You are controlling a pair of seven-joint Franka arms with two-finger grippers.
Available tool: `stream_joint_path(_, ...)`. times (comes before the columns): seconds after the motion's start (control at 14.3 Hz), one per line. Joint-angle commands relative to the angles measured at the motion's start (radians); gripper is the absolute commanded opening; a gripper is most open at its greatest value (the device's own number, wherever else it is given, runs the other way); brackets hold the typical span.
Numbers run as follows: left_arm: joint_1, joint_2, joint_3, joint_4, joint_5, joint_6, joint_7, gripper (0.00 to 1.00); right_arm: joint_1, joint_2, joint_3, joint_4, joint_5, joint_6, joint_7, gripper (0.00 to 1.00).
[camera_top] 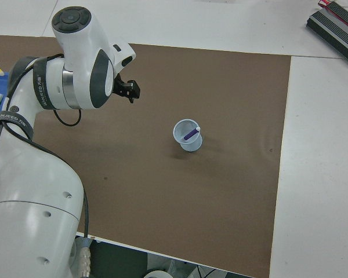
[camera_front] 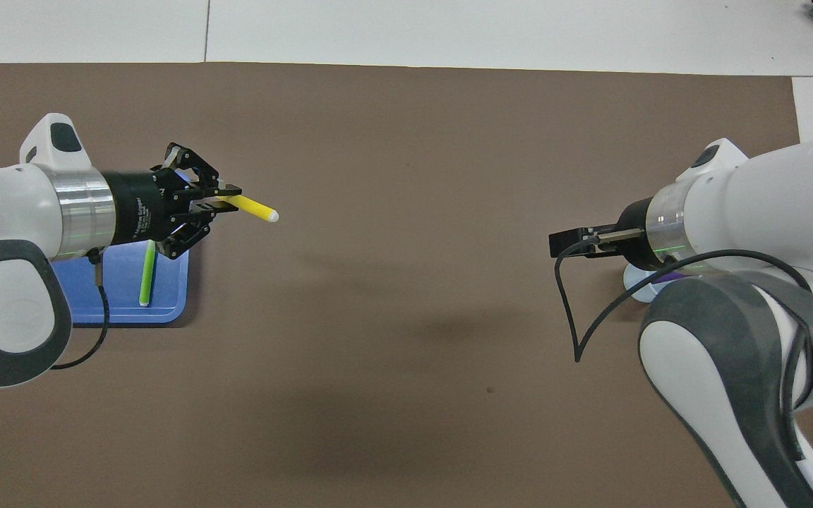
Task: Right arm passes pens to left for tray arrangement
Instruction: 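Carry the yellow pen to the tray with the left gripper while the right gripper withdraws, then lower the yellow pen into the tray beside the green pen, open the left gripper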
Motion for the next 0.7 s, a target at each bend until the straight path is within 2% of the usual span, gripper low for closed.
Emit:
stream_joint_path(0.0, 0.072, -0.029, 0.005, -0.004, 0.02, -0.129, 0.226, 0.0, -0.107, -0.054, 0.011, -0.092, -0.058, 0.002, -0.201, 1.0)
stream_joint_path(0.14, 0.133, -0.034, 0.005, -0.002, 0.098, -0.207, 0.388, 0.0, -0.174, -0.056, 0.013, -0.135, -0.075, 0.024, -0.303, 1.0)
stream_joint_path(0.35, 0.193, -0.029, 0.006, -0.004, 0.221, -0.296, 0.615, 0.0, -0.221, -0.048, 0.013, -0.224, -0.079, 0.128, -0.312, 1.0)
stream_joint_path(0.63, 0.247, 0.006, 0.006, -0.013, 0.378, -0.304, 0.83, 0.0, -0.248, 0.016, 0.013, -0.264, -0.158, 0.231, -0.498, 1.0)
